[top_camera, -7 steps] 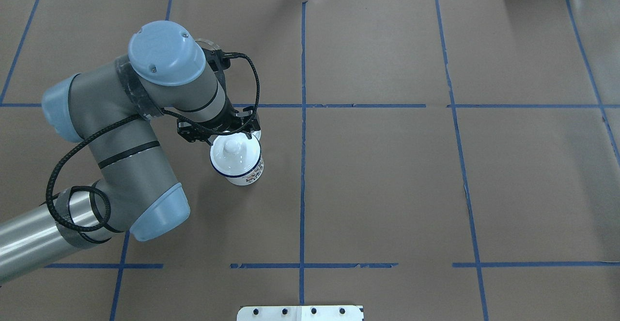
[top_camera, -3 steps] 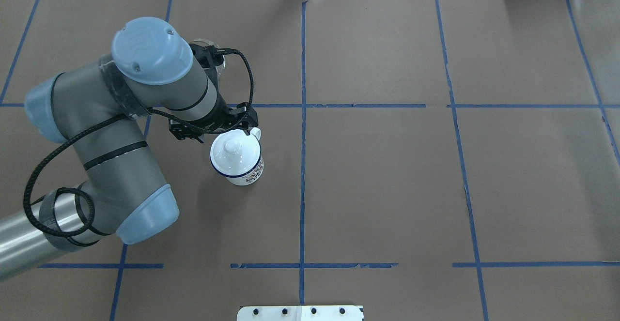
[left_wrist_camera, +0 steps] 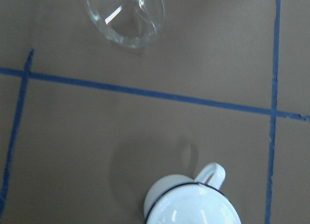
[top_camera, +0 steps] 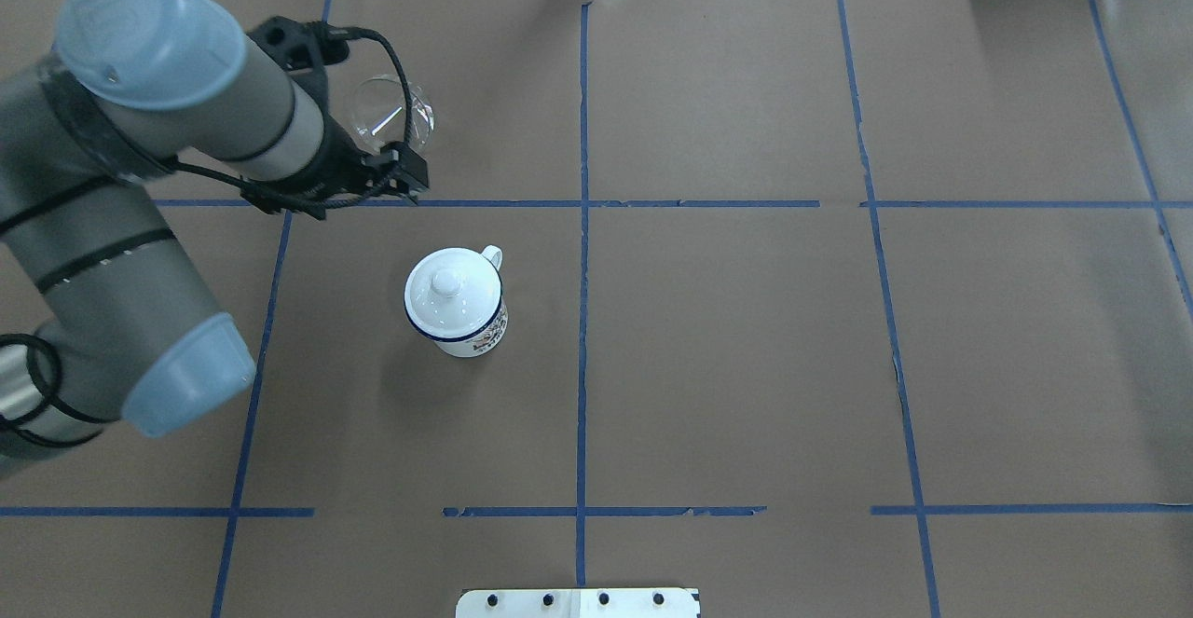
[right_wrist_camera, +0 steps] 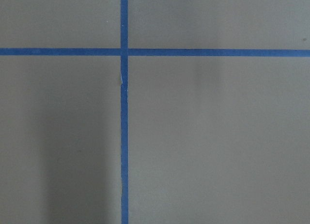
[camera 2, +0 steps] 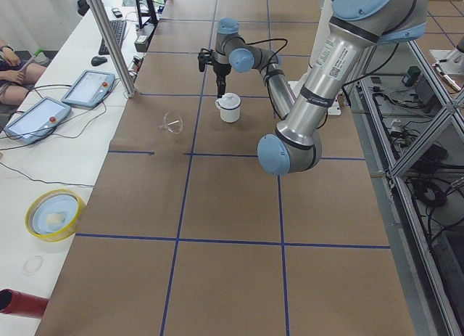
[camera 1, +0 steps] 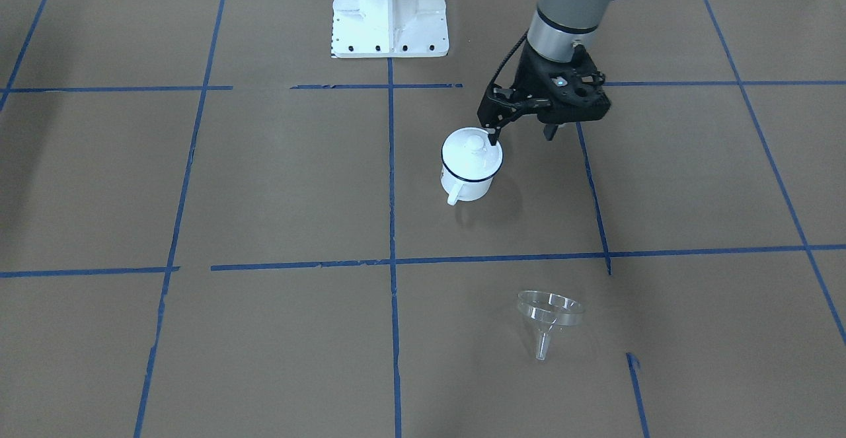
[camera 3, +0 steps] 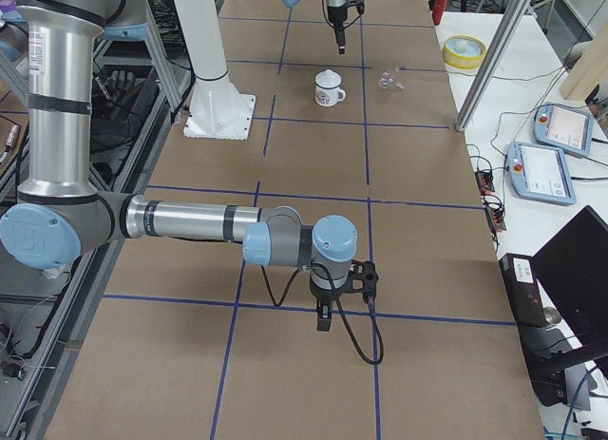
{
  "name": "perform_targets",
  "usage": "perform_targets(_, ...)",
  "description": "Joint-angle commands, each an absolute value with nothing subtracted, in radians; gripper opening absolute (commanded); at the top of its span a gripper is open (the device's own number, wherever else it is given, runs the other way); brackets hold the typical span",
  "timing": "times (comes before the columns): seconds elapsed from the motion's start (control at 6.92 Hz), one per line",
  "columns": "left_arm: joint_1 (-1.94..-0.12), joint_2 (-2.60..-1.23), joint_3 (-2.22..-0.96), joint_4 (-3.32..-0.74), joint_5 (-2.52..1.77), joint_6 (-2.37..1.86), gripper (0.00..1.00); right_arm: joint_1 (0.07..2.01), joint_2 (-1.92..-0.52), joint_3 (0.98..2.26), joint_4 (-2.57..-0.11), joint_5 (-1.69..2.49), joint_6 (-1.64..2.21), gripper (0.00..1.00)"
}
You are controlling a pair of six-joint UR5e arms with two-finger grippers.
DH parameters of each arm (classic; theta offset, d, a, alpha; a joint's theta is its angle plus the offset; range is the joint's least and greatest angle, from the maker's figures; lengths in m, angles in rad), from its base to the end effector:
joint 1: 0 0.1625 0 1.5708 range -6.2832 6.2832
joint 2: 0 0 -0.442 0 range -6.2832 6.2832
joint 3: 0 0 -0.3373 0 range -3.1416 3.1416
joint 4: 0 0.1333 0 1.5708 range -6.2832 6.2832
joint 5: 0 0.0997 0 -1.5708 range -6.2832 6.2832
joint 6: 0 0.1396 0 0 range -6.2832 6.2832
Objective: Remove funnel from cup
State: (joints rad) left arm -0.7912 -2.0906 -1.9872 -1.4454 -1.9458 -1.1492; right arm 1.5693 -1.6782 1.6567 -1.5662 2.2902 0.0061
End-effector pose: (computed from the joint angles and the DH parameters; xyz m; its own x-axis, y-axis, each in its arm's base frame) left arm 0.3510 -0.4719 0.2917 0.6363 -0.1021 -0.7646 0.2353 0.9696 0.0664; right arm 0.0407 -0.3878 0.7159 0.7522 0.0161 0.6587 -0.0031 0.9998 -0.0209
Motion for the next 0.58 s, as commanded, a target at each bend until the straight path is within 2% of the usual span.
perform_targets(0.0, -0.981, -1.961, -2.028, -1.448, -2.006, -0.903, 1.0, 1.569, -1.678, 1.655, -1.566, 2.29, 0.006, 1.0)
perform_targets(0.29, -1.202, -1.84, -1.958, -1.472, -2.127, -0.487, 1.0, 1.569, -1.678, 1.655, -1.566, 2.29, 0.006, 1.0)
perform_targets(0.43, -1.33, -1.789, -1.853, -1.541, -2.176, -0.293, 1.0, 1.569, -1.678, 1.657, -1.566, 2.29, 0.006, 1.0)
